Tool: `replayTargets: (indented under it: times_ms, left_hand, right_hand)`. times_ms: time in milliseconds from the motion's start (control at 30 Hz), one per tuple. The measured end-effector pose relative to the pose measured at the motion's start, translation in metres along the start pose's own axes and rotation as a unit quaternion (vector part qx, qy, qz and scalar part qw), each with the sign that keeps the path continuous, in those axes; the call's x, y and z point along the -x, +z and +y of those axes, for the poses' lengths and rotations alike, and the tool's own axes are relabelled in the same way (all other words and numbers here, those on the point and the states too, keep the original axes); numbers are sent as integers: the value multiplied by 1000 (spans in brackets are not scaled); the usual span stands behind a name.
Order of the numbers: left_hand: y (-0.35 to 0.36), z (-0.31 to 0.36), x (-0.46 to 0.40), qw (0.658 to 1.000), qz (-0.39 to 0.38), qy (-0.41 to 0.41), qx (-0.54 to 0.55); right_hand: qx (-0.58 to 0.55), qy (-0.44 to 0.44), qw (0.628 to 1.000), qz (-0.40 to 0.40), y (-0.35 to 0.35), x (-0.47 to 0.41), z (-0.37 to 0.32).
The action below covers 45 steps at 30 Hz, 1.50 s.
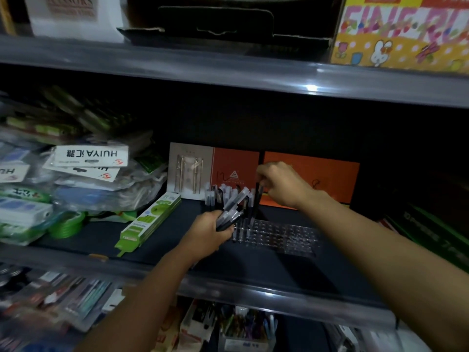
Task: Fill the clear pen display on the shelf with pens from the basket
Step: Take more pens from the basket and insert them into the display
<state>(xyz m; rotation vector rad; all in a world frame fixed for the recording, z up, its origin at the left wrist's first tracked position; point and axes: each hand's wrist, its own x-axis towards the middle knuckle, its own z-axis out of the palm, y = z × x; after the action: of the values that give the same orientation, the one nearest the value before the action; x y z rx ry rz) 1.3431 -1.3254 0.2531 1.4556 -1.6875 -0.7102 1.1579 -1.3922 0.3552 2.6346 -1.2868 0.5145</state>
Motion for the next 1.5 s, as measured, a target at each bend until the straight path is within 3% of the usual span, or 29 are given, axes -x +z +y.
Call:
replayTargets:
  times_ms: [533,667,833,1133,1267,1500]
  left_hand:
    - [3,-7,0,1000,0,10,18]
    - [3,-9,0,1000,4,10,24]
    - [7,-5,-1,1000,1,10,27]
    - [25,17,0,999,-15,26,29]
    - [25,24,2,999,-14,26,27]
    - [15,23,3,1000,-9,23,7]
  right_hand:
    - [-83,2,995,-55,39,-6,0]
    - [-96,-21,994,-46,27,-3,-1]
    - [-229,-14,972,-48,-3,8,-8]
    - [-264,-17,963,-58,-24,26,-5]
    - [-273,7,962,-20,-37,32,3]
    - [-254,86,955,126,-68,32,29]
